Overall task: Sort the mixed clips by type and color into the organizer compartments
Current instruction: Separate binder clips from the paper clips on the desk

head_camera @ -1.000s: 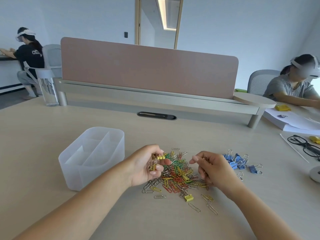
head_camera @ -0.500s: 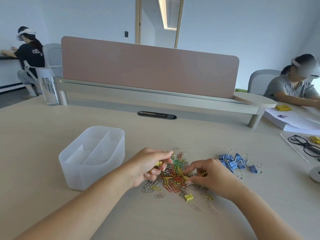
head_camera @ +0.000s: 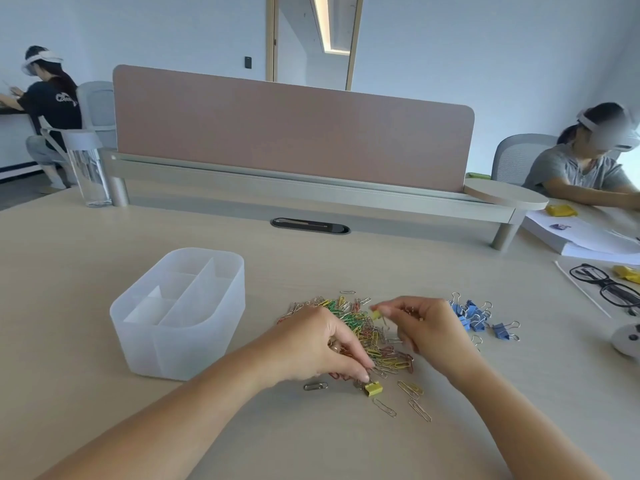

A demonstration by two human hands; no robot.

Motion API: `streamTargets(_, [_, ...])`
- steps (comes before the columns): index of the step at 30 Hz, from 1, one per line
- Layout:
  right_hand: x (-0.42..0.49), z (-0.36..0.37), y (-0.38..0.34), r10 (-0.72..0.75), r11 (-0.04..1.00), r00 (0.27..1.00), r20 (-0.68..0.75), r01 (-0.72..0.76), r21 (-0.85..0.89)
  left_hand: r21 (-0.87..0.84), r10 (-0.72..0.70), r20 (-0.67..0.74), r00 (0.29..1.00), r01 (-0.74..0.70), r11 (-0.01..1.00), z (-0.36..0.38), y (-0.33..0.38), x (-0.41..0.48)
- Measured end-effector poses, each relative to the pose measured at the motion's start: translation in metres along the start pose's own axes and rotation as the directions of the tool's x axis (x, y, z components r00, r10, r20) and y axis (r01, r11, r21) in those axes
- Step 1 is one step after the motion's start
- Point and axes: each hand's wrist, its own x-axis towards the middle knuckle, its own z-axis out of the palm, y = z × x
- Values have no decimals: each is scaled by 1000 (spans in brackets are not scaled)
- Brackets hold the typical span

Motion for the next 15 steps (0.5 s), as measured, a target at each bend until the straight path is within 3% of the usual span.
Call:
streamTargets(4, [5,-4,5,151,933,989,-6,-140,332,92,11,31,999,-14,996,3,3,-1])
streamTargets(8, [4,-5,5,230,832,968,103,-250,496,196,15,91,996,-33,980,8,5,-1])
streamTargets(15, [2,-2,4,264,807,942,206,-333,488,299,4,151,989,-49,953,10,8,0])
